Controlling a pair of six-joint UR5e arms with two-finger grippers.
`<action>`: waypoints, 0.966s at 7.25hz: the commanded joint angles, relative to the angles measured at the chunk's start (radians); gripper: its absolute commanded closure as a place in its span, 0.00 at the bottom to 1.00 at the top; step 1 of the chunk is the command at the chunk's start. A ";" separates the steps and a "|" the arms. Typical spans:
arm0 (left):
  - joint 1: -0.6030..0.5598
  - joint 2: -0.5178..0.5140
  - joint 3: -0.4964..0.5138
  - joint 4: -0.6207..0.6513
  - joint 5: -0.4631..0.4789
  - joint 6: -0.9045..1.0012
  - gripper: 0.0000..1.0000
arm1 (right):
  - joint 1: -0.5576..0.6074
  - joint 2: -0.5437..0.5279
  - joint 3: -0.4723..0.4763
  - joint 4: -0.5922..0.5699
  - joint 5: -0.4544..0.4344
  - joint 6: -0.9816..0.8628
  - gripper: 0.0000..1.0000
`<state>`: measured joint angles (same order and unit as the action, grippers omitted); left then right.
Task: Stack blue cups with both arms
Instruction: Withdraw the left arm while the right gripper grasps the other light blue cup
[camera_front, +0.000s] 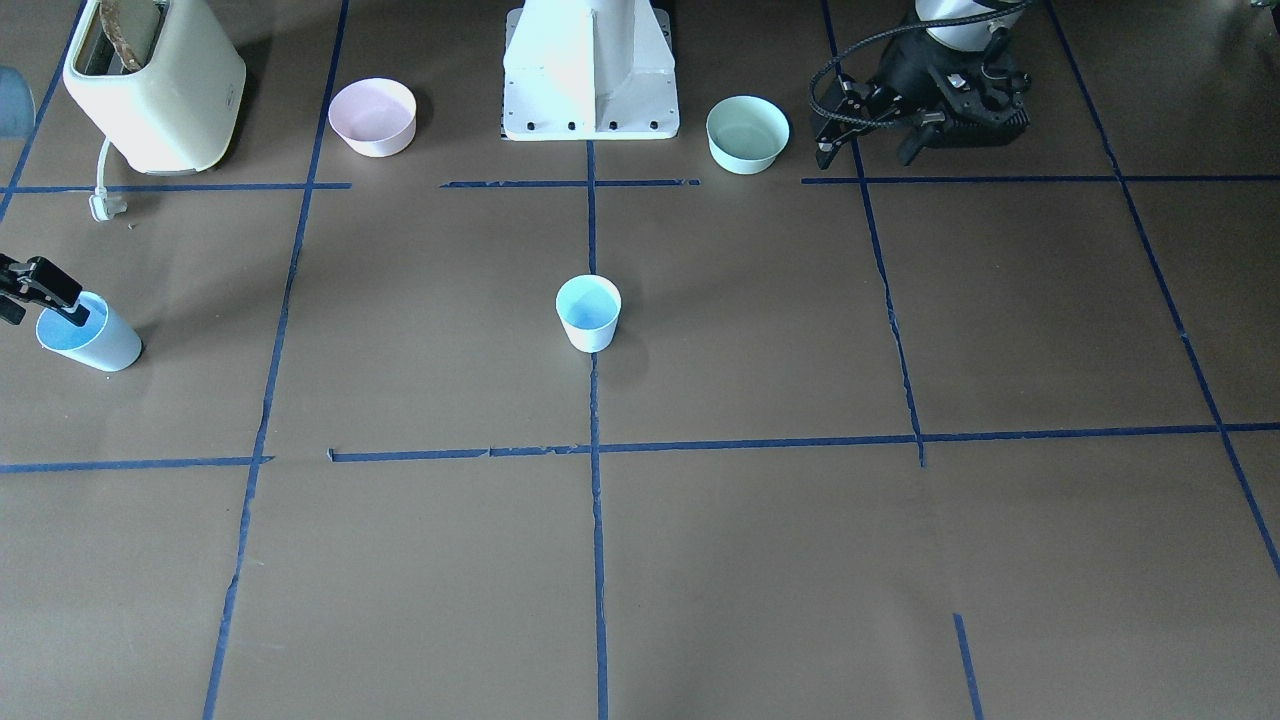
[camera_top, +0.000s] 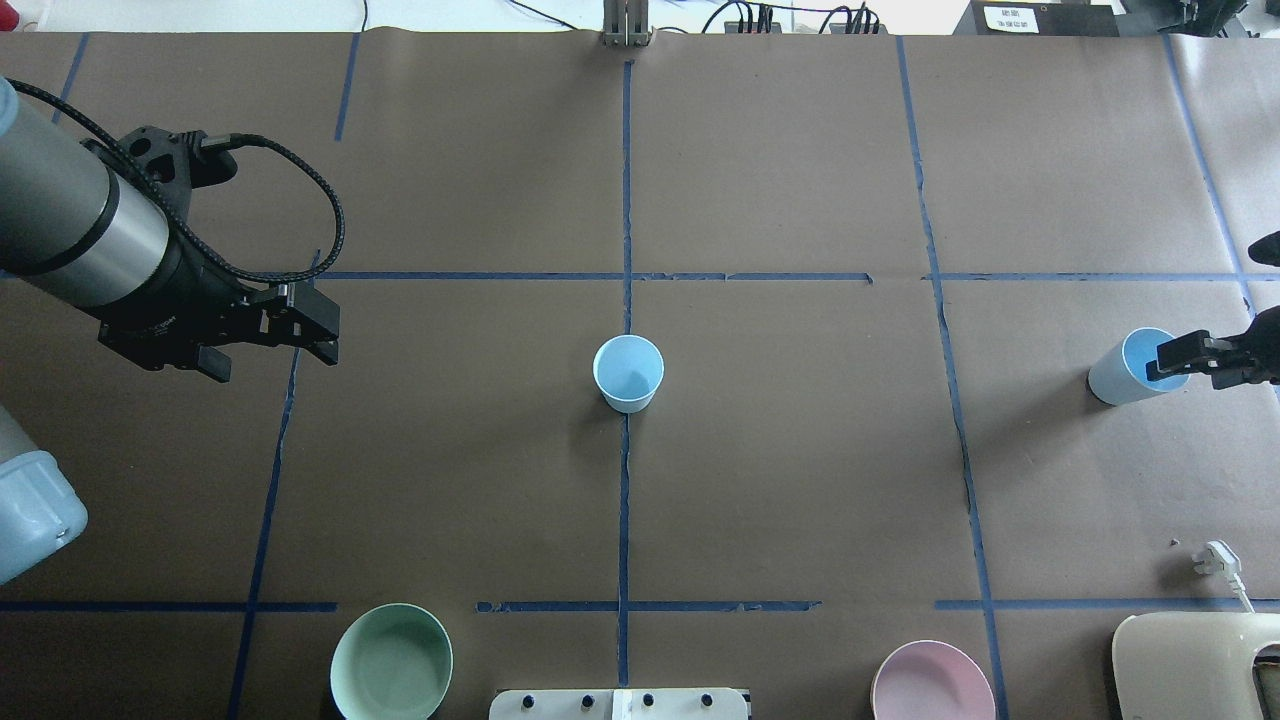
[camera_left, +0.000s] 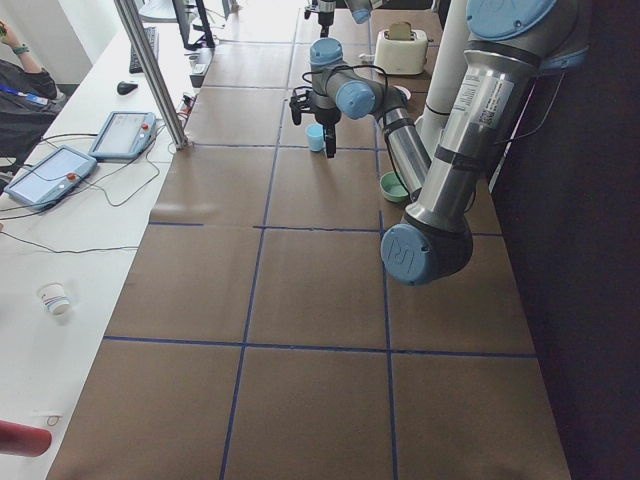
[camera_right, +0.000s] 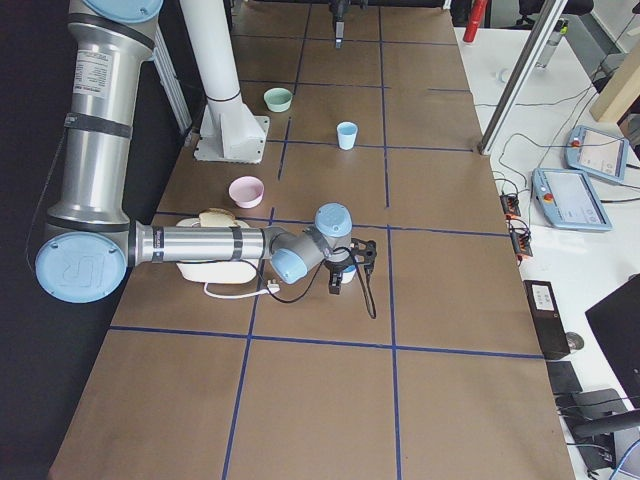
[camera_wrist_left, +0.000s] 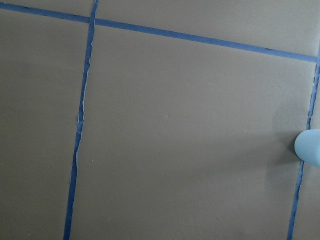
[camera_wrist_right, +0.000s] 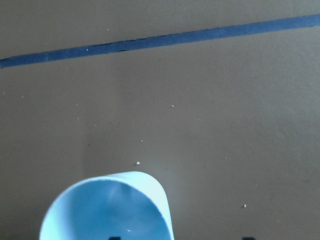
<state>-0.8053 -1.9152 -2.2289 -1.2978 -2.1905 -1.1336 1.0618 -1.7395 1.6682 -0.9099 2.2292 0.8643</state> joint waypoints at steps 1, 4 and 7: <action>0.000 0.001 -0.002 0.000 0.000 0.000 0.00 | 0.000 0.000 -0.004 -0.001 0.001 0.004 0.75; 0.000 0.017 -0.017 0.000 0.000 0.000 0.00 | 0.001 0.015 0.011 -0.003 0.013 0.005 1.00; 0.000 0.054 -0.040 -0.002 0.002 0.003 0.00 | 0.029 0.037 0.115 -0.068 0.064 0.007 1.00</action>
<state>-0.8054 -1.8758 -2.2648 -1.2981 -2.1902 -1.1322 1.0735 -1.7190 1.7365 -0.9355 2.2687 0.8707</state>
